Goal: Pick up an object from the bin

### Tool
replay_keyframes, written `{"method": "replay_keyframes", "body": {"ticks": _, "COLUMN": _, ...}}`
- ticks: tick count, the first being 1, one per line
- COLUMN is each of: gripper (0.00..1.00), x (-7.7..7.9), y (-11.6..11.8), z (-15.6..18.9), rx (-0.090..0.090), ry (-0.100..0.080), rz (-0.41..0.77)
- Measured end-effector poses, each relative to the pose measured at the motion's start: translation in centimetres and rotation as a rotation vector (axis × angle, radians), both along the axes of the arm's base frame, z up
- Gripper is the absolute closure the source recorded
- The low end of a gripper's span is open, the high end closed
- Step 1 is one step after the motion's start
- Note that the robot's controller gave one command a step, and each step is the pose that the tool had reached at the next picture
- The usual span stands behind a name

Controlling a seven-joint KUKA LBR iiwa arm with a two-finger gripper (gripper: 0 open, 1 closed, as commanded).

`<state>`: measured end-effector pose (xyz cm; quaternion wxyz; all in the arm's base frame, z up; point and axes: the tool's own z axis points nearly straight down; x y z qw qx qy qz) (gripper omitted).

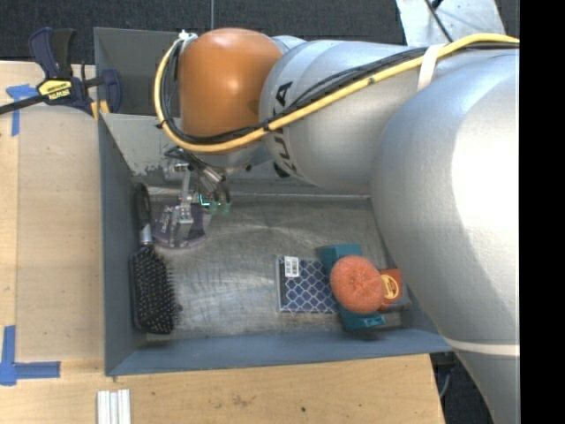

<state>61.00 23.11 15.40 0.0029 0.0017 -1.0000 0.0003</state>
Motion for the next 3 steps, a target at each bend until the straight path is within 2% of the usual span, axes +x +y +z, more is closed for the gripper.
{"method": "replay_keyframes", "body": {"ticks": 1, "gripper": 0.00, "x": 0.0, "y": 0.0, "z": 0.2, "rx": 0.000, "ry": -0.002, "rz": -0.001}}
{"method": "replay_keyframes", "body": {"ticks": 2, "gripper": 0.00, "x": 0.2, "y": -1.0, "z": -0.4, "rx": 0.002, "ry": -0.009, "rz": 0.257}}
{"method": "replay_keyframes", "body": {"ticks": 3, "gripper": 0.00, "x": 0.4, "y": -1.3, "z": -0.9, "rx": 0.002, "ry": -0.010, "rz": 0.332}}
